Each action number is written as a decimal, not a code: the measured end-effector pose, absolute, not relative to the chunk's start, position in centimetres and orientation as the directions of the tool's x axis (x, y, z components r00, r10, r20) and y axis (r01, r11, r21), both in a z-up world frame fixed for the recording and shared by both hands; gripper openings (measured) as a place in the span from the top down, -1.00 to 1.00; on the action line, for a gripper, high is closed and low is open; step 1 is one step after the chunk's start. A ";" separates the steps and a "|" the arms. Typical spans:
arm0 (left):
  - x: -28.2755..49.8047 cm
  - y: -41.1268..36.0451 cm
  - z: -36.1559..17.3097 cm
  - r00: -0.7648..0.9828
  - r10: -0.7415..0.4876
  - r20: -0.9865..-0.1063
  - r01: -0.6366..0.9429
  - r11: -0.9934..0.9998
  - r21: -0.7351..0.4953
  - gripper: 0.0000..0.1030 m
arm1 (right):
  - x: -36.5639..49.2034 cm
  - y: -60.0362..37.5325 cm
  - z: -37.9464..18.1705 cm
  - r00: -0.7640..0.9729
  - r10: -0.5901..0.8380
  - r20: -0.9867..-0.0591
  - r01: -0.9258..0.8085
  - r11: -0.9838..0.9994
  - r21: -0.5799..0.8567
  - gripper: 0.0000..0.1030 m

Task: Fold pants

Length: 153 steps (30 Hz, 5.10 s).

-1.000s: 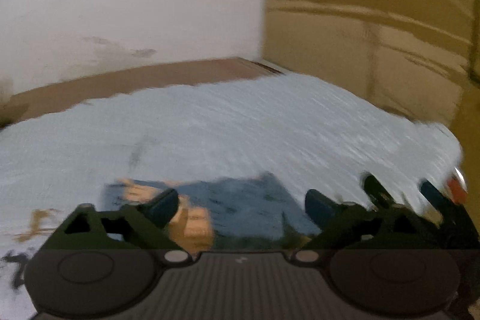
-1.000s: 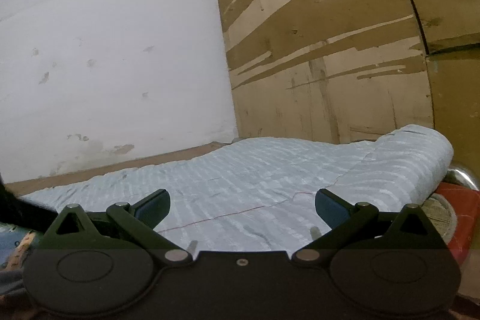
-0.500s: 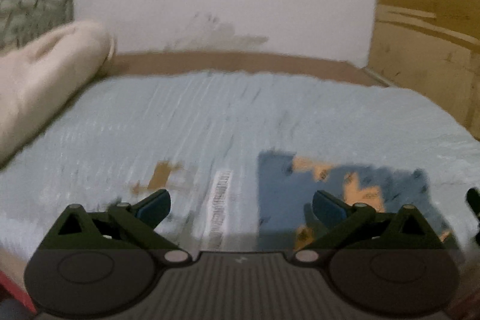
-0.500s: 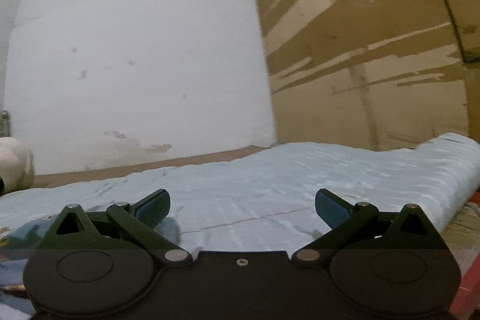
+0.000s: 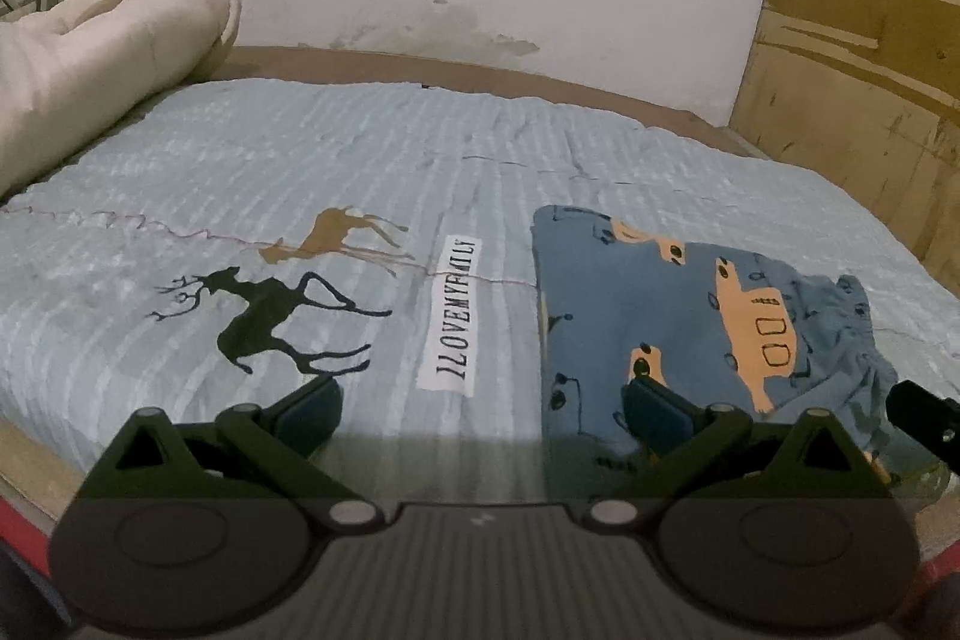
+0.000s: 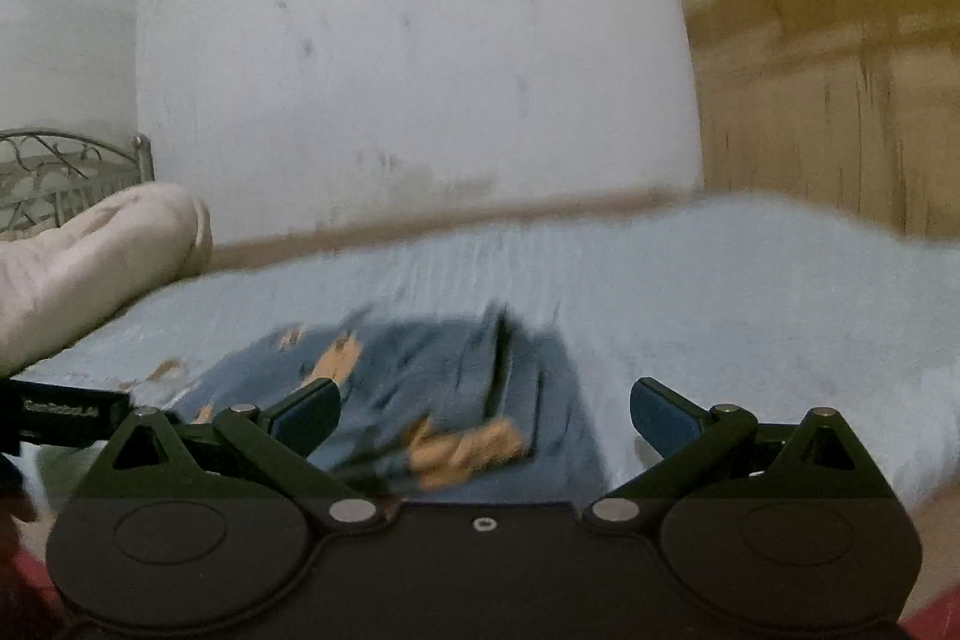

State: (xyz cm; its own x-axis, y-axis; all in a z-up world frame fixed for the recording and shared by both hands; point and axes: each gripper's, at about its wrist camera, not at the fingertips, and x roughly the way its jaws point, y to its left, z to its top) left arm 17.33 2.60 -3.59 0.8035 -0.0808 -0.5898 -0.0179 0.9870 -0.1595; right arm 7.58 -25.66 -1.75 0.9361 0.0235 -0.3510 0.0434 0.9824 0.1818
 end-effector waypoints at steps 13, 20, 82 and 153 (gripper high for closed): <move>16.5 2.7 -4.1 0.818 -0.101 -0.566 0.008 0.986 -0.165 -0.98 | 8.1 -24.7 -0.3 0.890 0.130 -0.437 0.013 0.951 0.308 -0.90; 16.4 2.7 -4.0 0.818 -0.106 -0.565 0.010 0.985 -0.170 -0.98 | 9.7 -24.4 -0.2 0.872 0.055 -0.487 0.128 0.934 0.334 -0.59; 20.3 0.0 -3.8 0.795 -0.113 -0.596 0.081 0.993 -0.080 -0.98 | 11.3 -23.5 -3.3 0.911 -0.262 -0.319 0.200 0.956 -0.213 -0.98; 23.1 0.0 -3.1 0.715 -0.222 -0.662 0.175 0.975 -0.138 -0.99 | 16.8 -33.8 -3.7 0.837 0.314 -0.449 -0.136 0.913 0.385 -0.84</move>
State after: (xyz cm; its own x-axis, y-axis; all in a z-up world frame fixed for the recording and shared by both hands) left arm 23.14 -0.05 -3.11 0.7155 -0.2217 -0.6625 0.1747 0.9750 -0.1376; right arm 16.83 -33.77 -3.69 0.8365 0.3138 -0.4491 -0.1355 0.9128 0.3853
